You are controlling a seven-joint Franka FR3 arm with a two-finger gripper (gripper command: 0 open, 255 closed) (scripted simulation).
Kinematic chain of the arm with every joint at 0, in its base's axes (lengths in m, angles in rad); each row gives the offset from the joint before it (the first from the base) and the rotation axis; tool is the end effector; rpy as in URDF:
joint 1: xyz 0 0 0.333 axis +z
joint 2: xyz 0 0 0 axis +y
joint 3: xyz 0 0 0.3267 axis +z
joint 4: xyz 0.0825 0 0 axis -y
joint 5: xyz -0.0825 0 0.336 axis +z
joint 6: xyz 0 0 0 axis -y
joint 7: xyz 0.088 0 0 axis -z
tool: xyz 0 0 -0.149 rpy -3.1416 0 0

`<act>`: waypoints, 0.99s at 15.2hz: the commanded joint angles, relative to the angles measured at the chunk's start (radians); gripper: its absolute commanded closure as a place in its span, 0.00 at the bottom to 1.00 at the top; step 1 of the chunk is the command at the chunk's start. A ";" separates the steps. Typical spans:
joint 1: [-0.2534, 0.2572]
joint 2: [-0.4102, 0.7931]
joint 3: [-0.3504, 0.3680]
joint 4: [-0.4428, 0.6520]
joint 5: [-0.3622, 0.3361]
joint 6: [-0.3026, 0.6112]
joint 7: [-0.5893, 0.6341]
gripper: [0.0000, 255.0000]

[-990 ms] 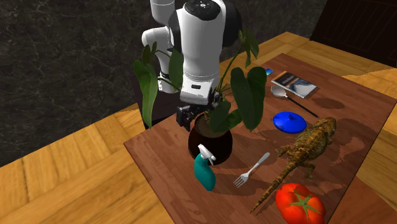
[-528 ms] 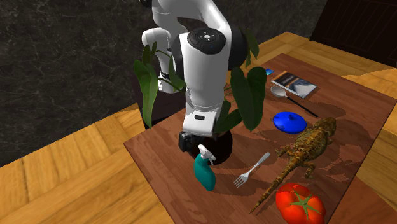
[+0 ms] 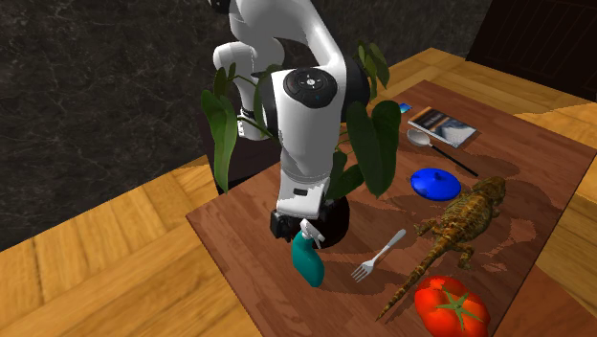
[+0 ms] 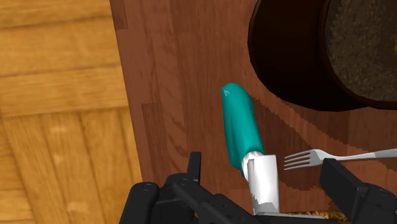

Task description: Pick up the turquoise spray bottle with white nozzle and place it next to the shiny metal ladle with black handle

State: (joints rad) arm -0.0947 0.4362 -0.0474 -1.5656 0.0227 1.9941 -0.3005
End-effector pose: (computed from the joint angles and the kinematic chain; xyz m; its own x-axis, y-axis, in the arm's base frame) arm 0.6338 -0.0846 0.3794 0.9882 0.1528 -0.0067 0.1528 -0.9883 -0.0027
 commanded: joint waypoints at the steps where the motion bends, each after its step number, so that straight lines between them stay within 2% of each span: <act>1: 0.000 0.000 0.000 -0.002 0.000 0.003 0.000 0.00; 5: 0.000 0.000 0.000 -0.002 0.000 0.002 0.000 0.00; 6: 0.000 0.000 0.000 -0.002 0.000 0.002 0.000 1.00; 15: 0.000 0.000 0.000 -0.002 0.000 0.003 0.000 1.00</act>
State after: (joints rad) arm -0.0946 0.4358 -0.0474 -1.5677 0.0228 1.9965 -0.3005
